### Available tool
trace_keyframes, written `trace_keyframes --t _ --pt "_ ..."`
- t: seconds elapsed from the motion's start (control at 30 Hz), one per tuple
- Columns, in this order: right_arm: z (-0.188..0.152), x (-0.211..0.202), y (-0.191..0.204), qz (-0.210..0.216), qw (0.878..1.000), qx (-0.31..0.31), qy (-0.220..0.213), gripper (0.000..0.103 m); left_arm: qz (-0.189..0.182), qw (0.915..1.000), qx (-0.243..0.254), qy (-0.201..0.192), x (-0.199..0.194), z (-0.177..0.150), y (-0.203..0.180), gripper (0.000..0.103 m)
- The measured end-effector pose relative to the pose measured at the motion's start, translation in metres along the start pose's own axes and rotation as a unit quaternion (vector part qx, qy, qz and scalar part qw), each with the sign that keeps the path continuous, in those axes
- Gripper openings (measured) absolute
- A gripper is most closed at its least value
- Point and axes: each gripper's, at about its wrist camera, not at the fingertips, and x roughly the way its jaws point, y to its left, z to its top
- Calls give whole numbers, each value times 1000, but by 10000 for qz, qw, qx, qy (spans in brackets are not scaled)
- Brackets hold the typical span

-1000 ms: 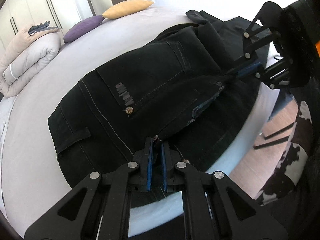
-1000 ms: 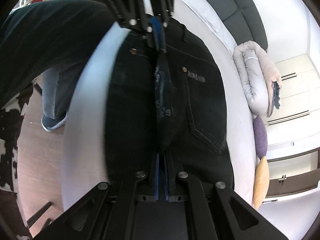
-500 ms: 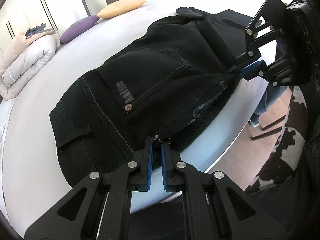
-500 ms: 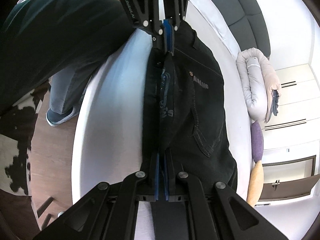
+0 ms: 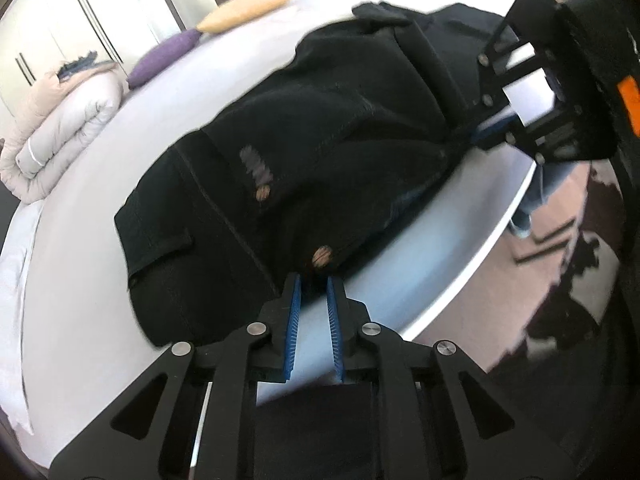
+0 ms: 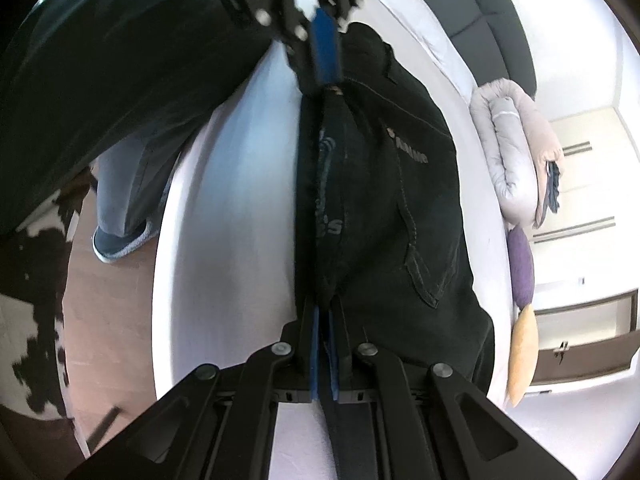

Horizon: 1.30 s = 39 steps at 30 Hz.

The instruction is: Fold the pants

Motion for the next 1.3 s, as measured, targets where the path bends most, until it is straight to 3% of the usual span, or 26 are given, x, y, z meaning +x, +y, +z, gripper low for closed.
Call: trace_keyframes --t 0.1,0.2,0.3,0.37,0.4,0.47,0.5,0.53,0.57,0.63,0.67,0.73,0.8,0.87,0.9,1.0,1.03,1.07,1.13,1.2,1.3 --pt "-1 0 0 -17 9999 138 -30 8 -156 9997 -207 21 -17 3 13 13" --pt "-1 0 0 -73 9996 269 -53 9 -249 9965 -681 -408 -31 24 24 13" --pt "-4 -1 -2 -117 9982 579 -119 9 -210 9908 -1118 -735 -21 55 26 13" --pt "-5 -2 -5 -91 9958 891 -171 10 -143 9875 -1394 -717 2 75 23 13" --pt "-7 -2 -8 -64 9938 1093 -213 9 -281 9859 -1525 -628 16 82 22 13" --pt "-11 -4 -16 25 9882 1506 -292 12 -461 9835 -1735 -235 53 89 14 13" --pt "-14 -6 -20 84 9843 1737 -319 21 -347 9839 -1750 -85 68 89 9 13" --pt "-18 -8 -26 155 9796 1978 -323 30 -235 9841 -1751 -203 70 88 6 13" --pt "-25 -12 -35 335 9720 2300 -354 50 -183 9832 -1803 -234 70 88 5 13" --pt "-42 -22 -56 597 9512 2975 -559 55 -232 9787 -2029 -211 69 88 9 13" --pt "-53 -26 -70 731 9353 3404 -638 55 -256 9769 -2113 -205 69 88 10 13" --pt "-91 -28 -111 1002 8844 4481 -839 55 -262 9757 -2168 -199 71 88 11 13" --pt "-141 -25 -156 1024 8167 5590 -999 55 -338 9716 -2334 -196 74 86 16 13" --pt "-204 -16 -199 1001 7297 6673 -1107 55 -451 9668 -2510 -190 76 85 23 13" --pt "-243 -7 -218 1029 6726 7227 -1209 55 -491 9649 -2573 -188 77 85 25 13" --pt "-321 23 -244 1042 5430 8251 -1166 49 -531 9612 -2702 -185 80 85 28 13" --pt "-341 35 -248 1125 5005 8497 -1218 48 -526 9605 -2727 -185 80 84 29 13" --pt "-355 45 -251 1220 4716 8636 -1303 47 -519 9597 -2755 -191 80 80 29 13" --pt "-374 63 -258 1150 4351 8843 -1245 46 -503 9590 -2783 -194 82 75 27 13" --pt "-382 78 -265 1198 4163 8928 -1236 46 -506 9586 -2795 -185 83 76 27 13" --pt "-392 103 -274 1221 3978 9045 -937 46 -515 9583 -2804 -177 84 76 28 13"
